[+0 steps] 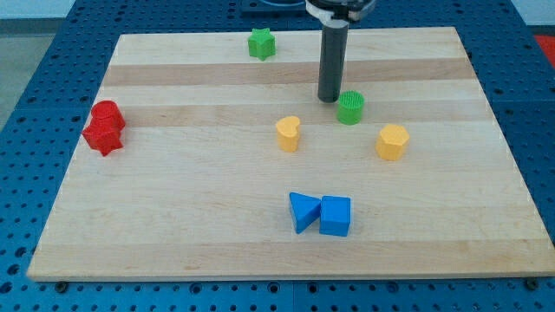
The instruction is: Move the green circle to the top left of the yellow hexagon
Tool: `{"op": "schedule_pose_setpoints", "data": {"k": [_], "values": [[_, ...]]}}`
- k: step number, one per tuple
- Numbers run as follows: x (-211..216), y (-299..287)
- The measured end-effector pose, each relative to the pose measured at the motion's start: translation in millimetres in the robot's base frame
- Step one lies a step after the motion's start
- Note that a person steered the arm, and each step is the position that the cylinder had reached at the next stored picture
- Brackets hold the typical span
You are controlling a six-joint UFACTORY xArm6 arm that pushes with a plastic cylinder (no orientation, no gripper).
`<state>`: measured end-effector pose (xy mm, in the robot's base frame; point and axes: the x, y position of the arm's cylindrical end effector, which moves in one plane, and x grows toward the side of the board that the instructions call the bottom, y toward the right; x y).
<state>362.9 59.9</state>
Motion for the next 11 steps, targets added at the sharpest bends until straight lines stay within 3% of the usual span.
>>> {"op": "schedule_pose_setpoints", "data": {"k": [1, 3, 5, 9, 11], "values": [[12, 0], [-34, 14], [30, 21], [26, 23], [14, 117]]}}
